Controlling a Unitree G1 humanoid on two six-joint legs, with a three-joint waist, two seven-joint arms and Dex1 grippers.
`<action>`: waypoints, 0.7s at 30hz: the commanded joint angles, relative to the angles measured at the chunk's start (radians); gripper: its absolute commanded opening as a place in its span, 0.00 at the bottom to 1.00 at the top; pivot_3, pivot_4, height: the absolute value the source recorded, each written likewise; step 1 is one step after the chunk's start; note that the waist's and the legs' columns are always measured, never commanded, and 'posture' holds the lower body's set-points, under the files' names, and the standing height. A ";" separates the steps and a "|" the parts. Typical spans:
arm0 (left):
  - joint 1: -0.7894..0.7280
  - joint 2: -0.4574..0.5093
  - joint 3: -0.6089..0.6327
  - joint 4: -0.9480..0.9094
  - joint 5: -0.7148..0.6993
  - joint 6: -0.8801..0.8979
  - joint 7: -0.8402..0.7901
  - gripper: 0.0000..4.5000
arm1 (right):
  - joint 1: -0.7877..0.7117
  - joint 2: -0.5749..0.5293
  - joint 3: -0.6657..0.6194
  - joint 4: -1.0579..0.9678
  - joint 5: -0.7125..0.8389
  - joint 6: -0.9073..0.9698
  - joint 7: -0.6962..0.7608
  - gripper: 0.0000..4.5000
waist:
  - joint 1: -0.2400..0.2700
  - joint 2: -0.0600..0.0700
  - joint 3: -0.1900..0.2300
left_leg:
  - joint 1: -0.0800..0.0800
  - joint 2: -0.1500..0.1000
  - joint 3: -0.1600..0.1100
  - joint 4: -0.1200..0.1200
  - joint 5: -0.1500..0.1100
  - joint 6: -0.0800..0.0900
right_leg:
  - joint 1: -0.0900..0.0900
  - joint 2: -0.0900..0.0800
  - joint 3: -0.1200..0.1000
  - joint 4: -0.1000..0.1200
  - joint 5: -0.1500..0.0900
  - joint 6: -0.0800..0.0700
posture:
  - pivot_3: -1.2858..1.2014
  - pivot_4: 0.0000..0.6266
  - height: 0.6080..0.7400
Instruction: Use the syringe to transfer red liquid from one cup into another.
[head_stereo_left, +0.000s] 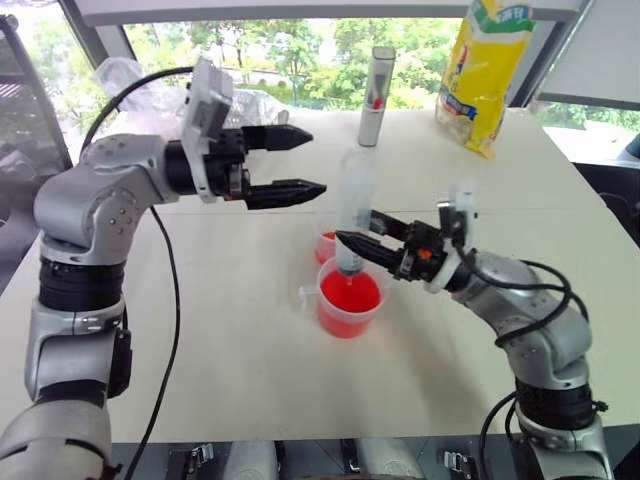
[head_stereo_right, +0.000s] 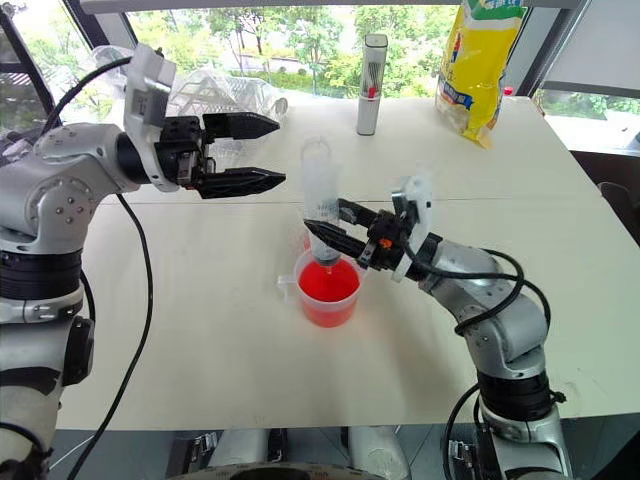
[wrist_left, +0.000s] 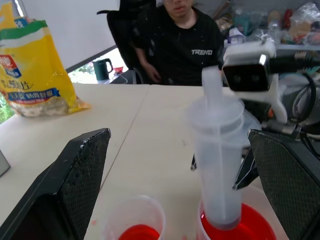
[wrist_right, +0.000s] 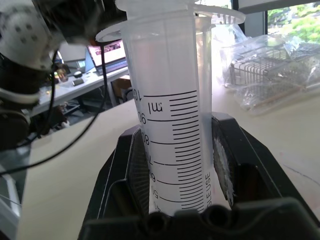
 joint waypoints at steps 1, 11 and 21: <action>-0.024 0.003 0.000 -0.003 0.010 -0.023 -0.019 1.00 | 0.019 0.005 0.023 0.001 -0.047 -0.092 0.014 0.31 | 0.000 0.000 0.000 | 0.000 0.000 0.000 0.000 0.000 0.000 | 0.000 0.000 0.000 0.000 0.000 0.000 | 0.52 0.24 1.00; -0.006 -0.008 -0.059 0.002 0.074 -0.086 -0.079 1.00 | 0.034 -0.002 0.044 0.006 -0.056 -0.129 0.018 0.31 | -0.001 0.000 0.000 | 0.001 0.000 0.000 0.000 0.000 0.000 | 0.000 0.000 0.000 0.002 0.000 0.000 | 0.52 0.24 1.00; 0.015 -0.045 -0.076 -0.002 0.080 -0.089 -0.092 1.00 | 0.046 -0.010 0.052 -0.002 -0.061 -0.138 0.024 0.31 | -0.001 0.000 0.000 | 0.001 0.000 0.000 0.001 0.000 0.000 | 0.000 0.000 0.000 0.002 0.000 0.000 | 0.52 0.24 1.00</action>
